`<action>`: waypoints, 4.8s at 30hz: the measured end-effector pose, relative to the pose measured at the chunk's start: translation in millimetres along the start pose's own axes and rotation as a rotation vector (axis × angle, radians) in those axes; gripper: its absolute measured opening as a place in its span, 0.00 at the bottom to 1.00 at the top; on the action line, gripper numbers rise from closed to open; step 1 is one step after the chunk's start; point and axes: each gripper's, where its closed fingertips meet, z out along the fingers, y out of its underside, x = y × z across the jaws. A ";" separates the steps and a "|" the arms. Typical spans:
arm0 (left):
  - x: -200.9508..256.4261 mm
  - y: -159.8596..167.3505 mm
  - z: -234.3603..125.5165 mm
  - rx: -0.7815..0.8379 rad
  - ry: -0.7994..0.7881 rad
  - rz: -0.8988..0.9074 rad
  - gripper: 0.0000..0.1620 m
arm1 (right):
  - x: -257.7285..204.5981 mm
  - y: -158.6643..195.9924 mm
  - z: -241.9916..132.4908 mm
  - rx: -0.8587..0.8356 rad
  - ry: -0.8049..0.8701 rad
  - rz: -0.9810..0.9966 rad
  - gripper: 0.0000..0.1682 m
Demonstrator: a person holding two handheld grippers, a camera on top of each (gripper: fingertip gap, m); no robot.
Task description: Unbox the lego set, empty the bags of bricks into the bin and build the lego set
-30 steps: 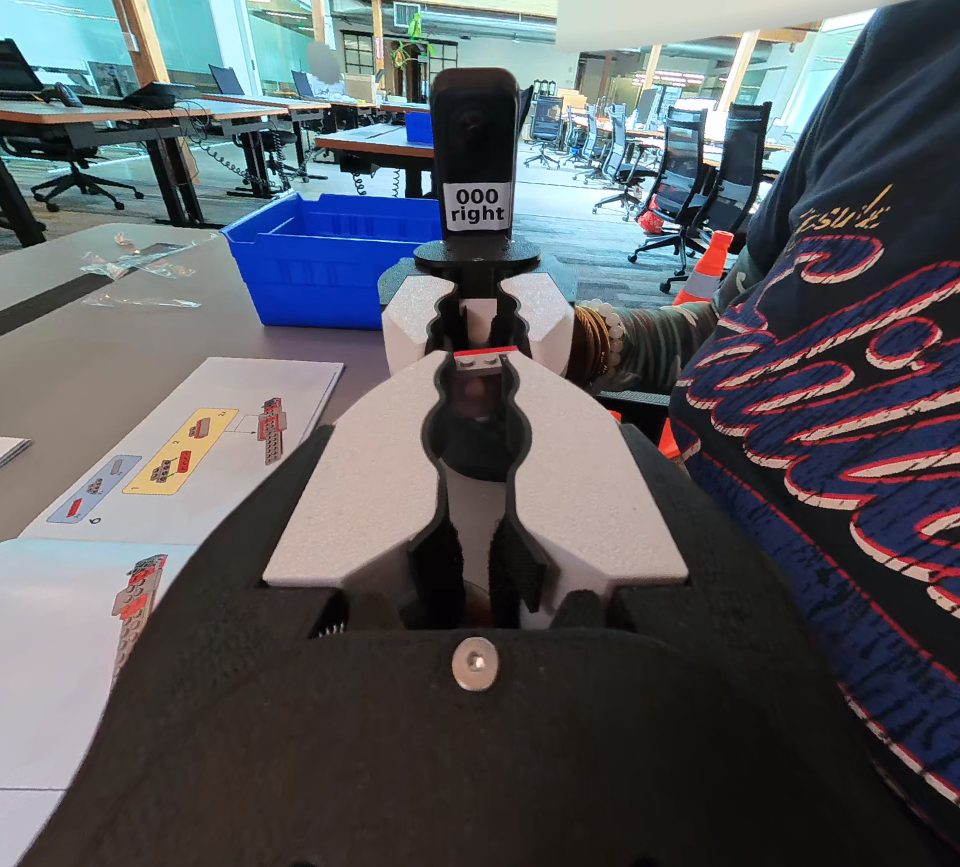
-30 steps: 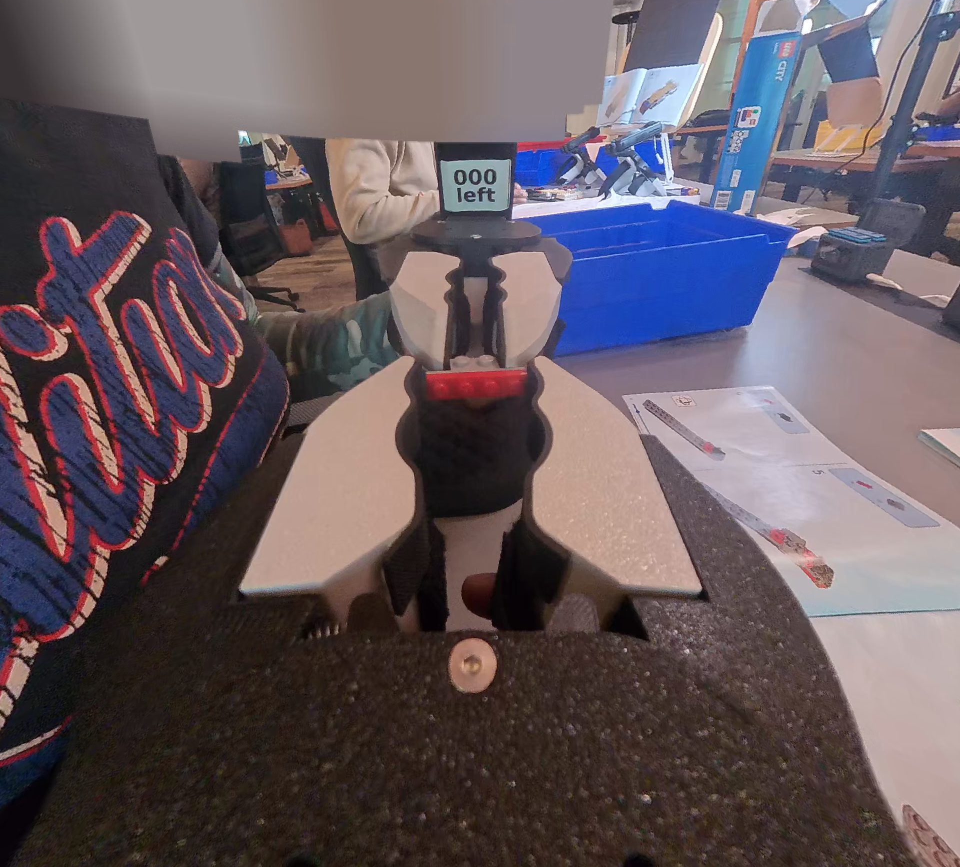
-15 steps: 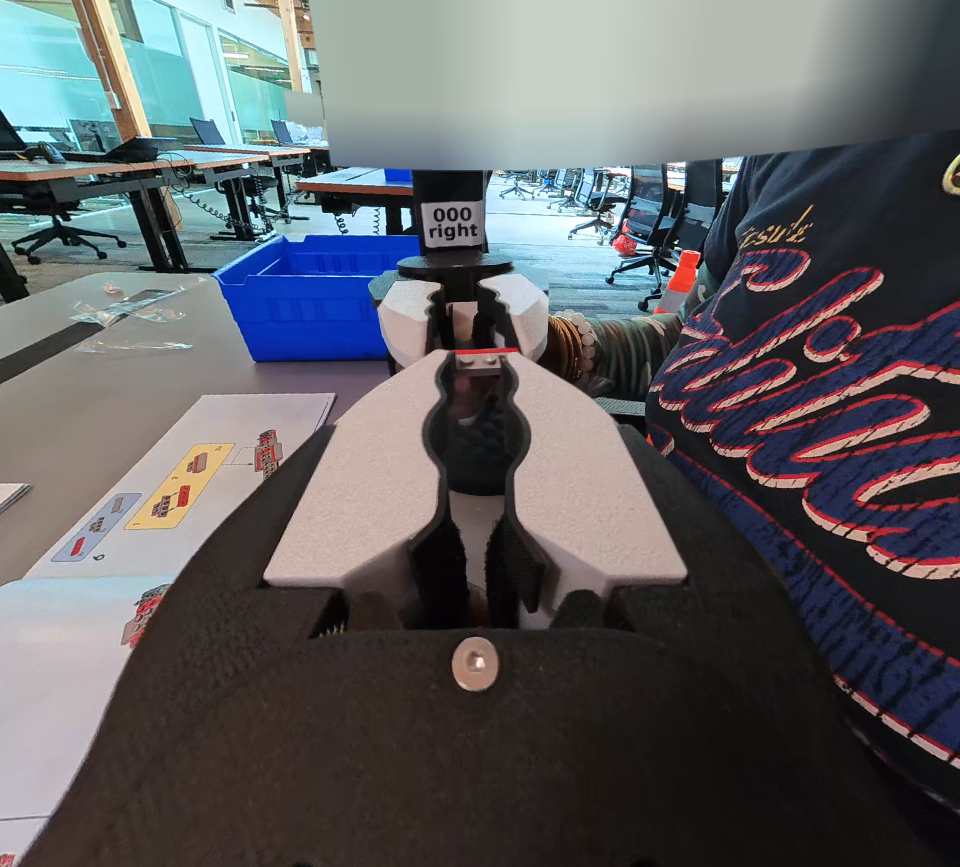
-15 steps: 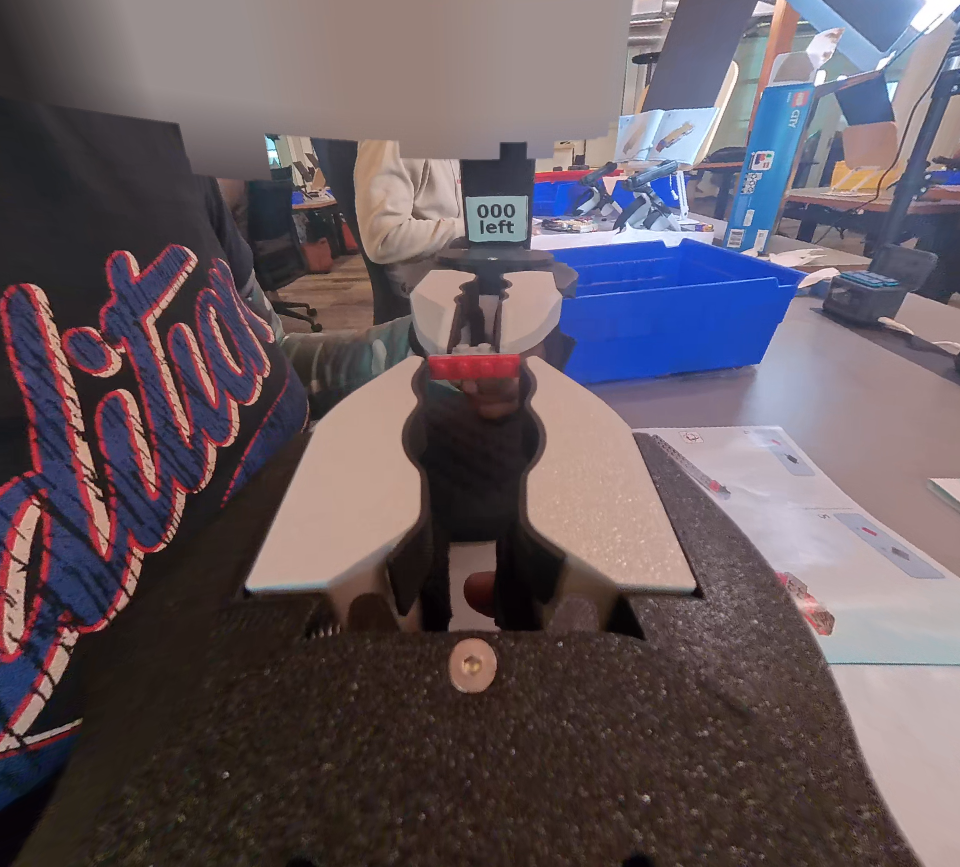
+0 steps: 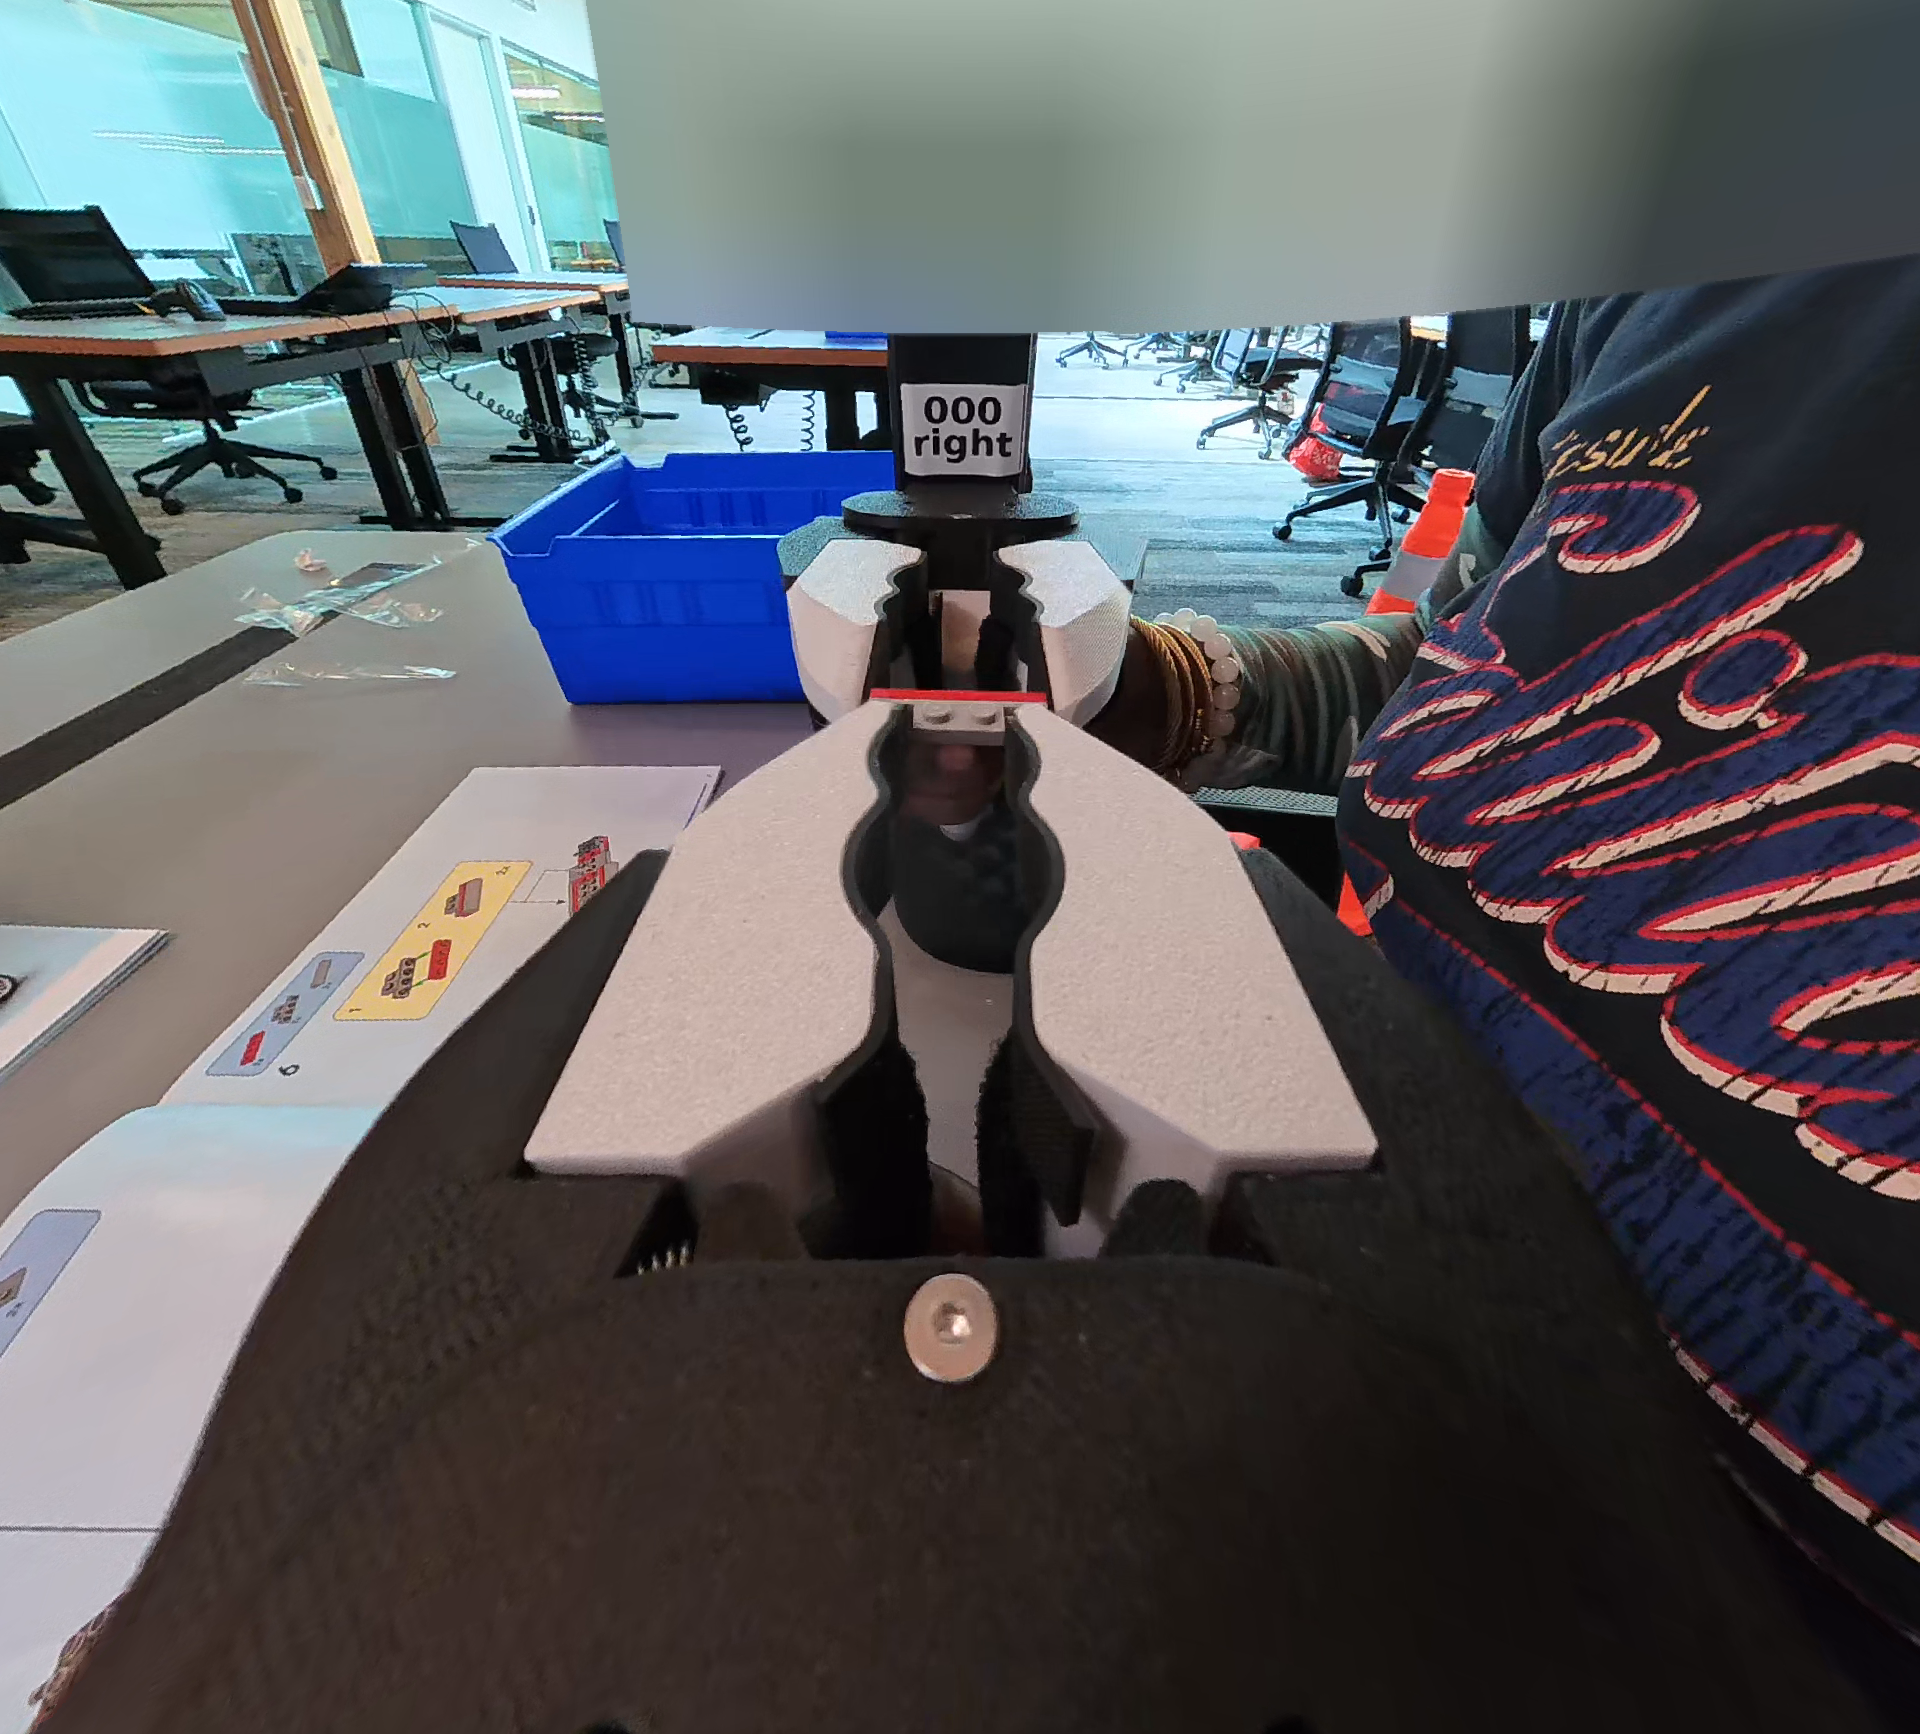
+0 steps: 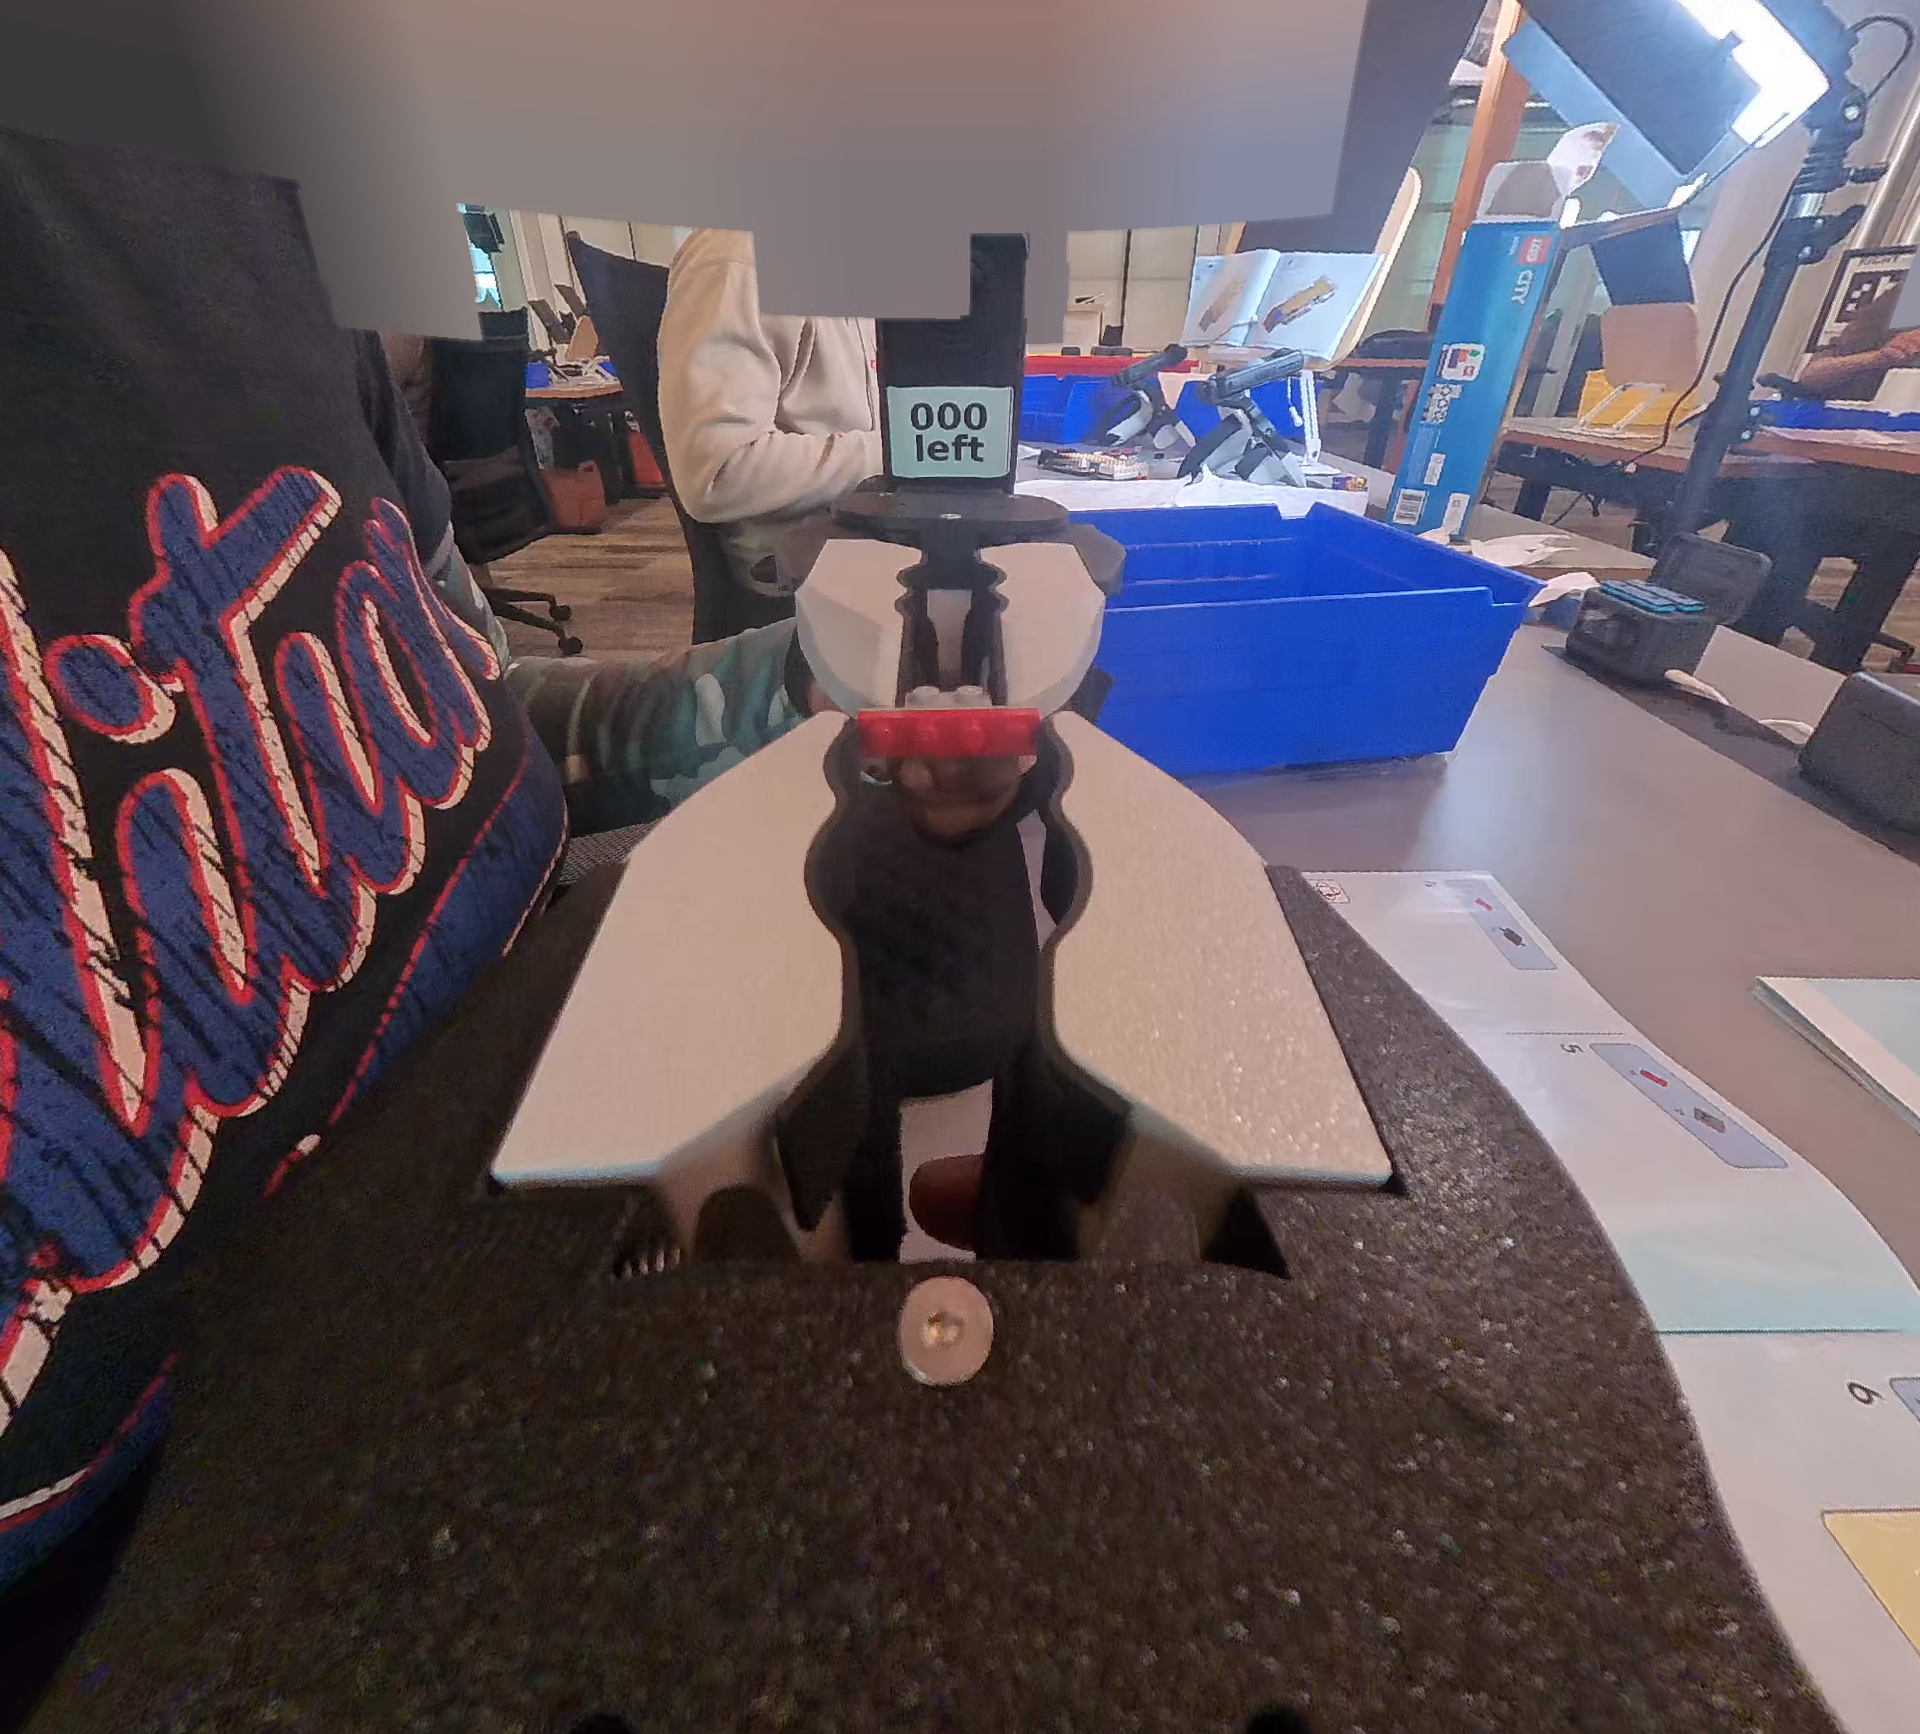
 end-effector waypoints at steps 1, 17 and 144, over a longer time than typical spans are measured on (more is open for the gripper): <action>0.4 0.4 0.1 -0.004 0.002 0.001 0.10 | -0.2 0.3 0.0 -0.003 -0.002 -0.001 0.19; -2.1 7.0 2.9 0.027 0.030 -0.097 0.10 | 2.5 6.7 -3.3 -0.014 0.003 -0.011 0.19; -12.0 32.9 -0.3 0.071 -0.006 -0.067 0.10 | 32.2 0.0 -309.0 -0.840 0.792 0.068 0.24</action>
